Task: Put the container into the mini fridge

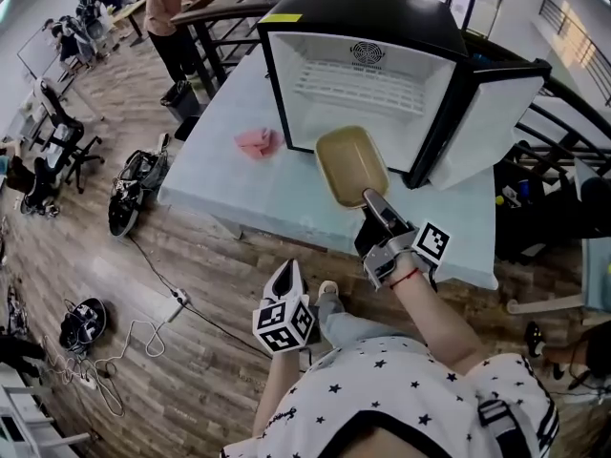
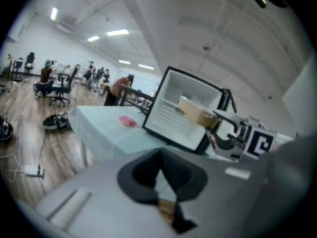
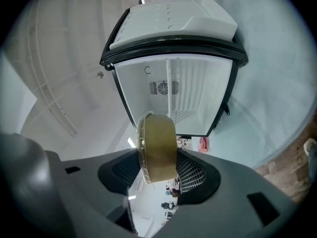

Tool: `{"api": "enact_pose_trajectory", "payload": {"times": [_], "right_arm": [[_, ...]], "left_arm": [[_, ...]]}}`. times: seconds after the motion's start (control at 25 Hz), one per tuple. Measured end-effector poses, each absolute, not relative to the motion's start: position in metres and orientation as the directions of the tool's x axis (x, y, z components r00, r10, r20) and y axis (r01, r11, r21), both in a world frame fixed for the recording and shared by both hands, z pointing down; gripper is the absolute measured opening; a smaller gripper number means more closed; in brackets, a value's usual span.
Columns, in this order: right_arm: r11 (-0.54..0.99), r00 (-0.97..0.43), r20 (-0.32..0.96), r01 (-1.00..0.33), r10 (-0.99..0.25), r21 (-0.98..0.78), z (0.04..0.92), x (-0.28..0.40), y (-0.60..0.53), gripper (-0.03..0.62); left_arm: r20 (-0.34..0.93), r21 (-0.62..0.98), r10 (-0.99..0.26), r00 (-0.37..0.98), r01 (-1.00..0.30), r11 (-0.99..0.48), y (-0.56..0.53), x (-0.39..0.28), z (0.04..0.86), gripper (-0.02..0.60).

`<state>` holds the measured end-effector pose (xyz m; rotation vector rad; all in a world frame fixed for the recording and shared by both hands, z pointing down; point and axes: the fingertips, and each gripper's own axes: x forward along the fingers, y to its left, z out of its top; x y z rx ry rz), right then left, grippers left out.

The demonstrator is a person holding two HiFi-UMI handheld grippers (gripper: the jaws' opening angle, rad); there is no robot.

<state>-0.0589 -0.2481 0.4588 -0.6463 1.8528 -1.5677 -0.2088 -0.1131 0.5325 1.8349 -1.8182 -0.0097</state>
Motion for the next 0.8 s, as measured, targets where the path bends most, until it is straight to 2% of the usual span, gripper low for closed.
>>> {"api": "enact_pose_trajectory", "payload": {"times": [0.36, 0.8], "right_arm": [[0.188, -0.676, -0.163, 0.037, -0.719, -0.981, 0.447, -0.092, -0.306, 0.227], [0.181, -0.609, -0.162, 0.03, -0.777, -0.983, 0.433, -0.095, -0.37, 0.227]], "left_arm": [[0.365, 0.359, -0.927, 0.091, -0.932, 0.049, -0.171, -0.241, 0.524, 0.008], [0.351, 0.352, -0.929, 0.115, -0.936, 0.017, -0.231, -0.264, 0.511, 0.008]]}}
